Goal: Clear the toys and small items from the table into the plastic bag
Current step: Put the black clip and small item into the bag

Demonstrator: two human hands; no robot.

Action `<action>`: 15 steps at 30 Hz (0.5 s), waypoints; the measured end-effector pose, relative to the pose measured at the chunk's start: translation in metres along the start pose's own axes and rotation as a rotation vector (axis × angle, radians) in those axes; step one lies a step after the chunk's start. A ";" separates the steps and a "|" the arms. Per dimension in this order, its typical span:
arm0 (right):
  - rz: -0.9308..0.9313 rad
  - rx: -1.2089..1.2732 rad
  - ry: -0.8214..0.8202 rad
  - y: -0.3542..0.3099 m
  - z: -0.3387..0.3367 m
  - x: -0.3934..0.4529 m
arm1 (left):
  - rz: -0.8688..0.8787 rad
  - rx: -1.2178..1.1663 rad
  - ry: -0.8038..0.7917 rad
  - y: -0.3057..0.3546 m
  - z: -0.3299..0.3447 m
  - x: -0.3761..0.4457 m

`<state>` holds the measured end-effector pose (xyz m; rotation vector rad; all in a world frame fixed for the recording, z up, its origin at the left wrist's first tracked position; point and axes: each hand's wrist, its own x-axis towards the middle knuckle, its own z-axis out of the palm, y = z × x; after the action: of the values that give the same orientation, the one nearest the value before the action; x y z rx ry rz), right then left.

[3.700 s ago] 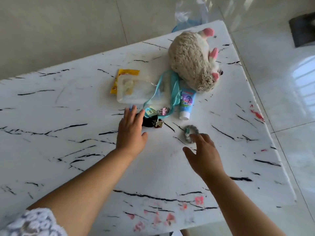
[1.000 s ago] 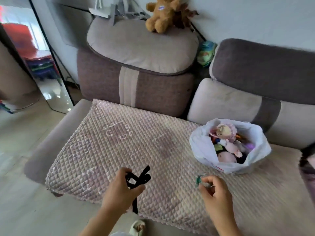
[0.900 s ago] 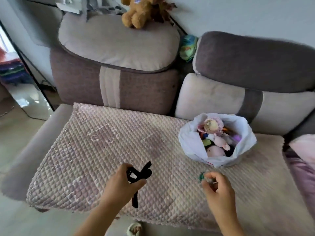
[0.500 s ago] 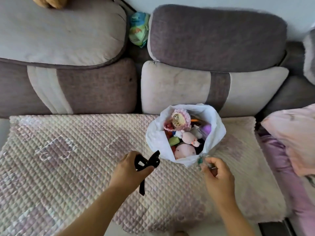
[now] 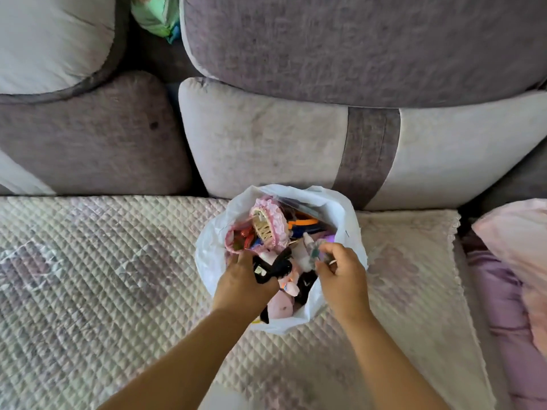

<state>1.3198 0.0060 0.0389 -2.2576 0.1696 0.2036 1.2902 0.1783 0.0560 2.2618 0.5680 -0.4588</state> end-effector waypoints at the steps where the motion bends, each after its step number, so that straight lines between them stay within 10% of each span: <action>1: -0.004 0.007 0.007 0.002 -0.001 0.010 | 0.004 0.003 0.009 0.008 0.005 0.008; 15: 0.123 0.020 0.062 0.048 -0.013 0.051 | -0.030 0.220 0.011 0.081 0.072 0.092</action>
<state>1.3618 -0.0371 0.0004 -2.2361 0.3419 0.1962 1.3991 0.0991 0.0110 2.4685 0.5823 -0.5474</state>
